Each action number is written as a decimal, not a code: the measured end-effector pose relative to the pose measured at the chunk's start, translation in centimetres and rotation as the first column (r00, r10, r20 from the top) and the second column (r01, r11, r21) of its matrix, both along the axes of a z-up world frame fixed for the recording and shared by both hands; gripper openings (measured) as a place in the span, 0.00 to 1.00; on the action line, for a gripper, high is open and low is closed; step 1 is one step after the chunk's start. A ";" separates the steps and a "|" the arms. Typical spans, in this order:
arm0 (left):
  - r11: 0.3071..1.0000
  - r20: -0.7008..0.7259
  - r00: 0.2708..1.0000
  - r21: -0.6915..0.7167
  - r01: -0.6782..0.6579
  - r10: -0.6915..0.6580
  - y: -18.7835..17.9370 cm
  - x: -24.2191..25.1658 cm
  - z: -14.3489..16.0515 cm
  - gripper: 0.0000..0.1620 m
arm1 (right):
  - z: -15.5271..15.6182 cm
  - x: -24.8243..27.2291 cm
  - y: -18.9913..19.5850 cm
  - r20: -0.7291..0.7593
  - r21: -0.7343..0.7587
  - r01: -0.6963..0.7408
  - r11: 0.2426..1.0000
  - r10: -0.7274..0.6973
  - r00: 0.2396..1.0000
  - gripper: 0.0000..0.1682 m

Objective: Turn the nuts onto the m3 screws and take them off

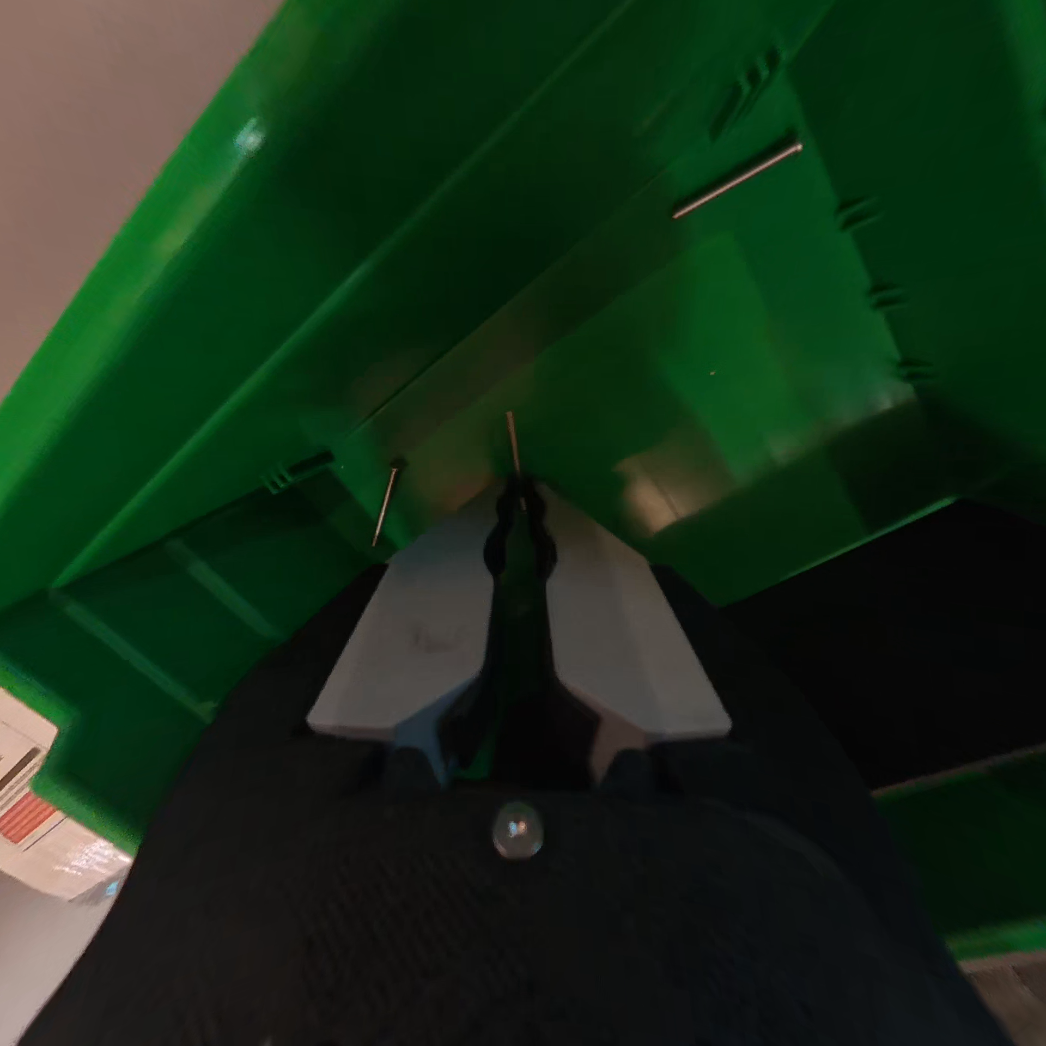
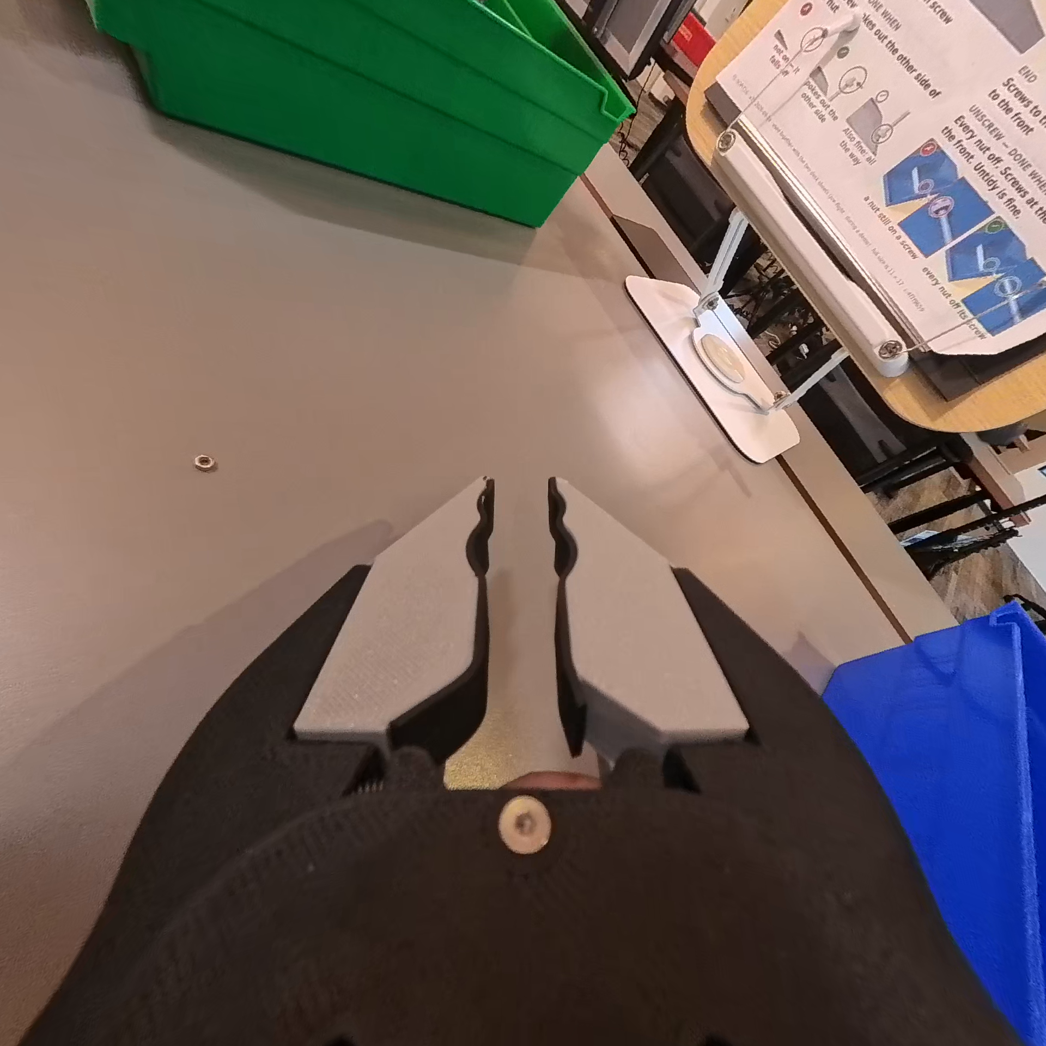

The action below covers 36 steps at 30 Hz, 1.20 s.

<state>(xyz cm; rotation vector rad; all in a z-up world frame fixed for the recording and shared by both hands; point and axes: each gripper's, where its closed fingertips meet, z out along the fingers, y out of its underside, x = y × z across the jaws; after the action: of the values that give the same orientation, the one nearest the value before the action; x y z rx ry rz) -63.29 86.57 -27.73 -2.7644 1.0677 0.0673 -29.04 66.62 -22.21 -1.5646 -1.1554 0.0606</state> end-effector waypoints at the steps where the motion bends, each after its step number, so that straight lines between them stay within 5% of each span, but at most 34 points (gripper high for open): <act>1: 1.000 -0.011 1.000 0.004 0.003 -0.003 0.0 0.0 0.0 0.01 | 0.0 0.0 0.0 0.001 0.002 -0.001 1.000 0.001 1.000 0.09; 13: 0.999 0.043 0.999 0.026 0.028 -0.030 -0.8 0.5 0.5 0.01 | 0.7 -0.1 -0.4 -0.010 0.025 -0.009 1.000 0.010 1.000 0.09; 25: 0.972 0.231 0.971 0.234 0.013 -0.068 -2.1 2.2 8.2 0.01 | -2.8 2.2 2.2 0.043 -0.161 0.170 0.972 -0.165 0.985 0.11; 31: 0.902 0.411 0.876 0.427 0.058 -0.251 -6.1 8.1 15.4 0.00 | -2.8 2.6 2.4 0.032 -0.173 0.188 0.967 -0.185 0.982 0.12; 36: 0.805 0.531 0.688 0.578 0.132 -0.494 -13.2 16.8 19.5 0.00 | -2.6 2.3 2.2 0.012 -0.184 0.175 0.967 -0.175 0.984 0.12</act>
<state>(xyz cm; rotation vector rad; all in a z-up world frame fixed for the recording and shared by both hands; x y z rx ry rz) -46.46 73.38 -8.23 -1.8343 1.0994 -0.5723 -26.75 68.80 -24.79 -1.8247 -1.0266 0.0553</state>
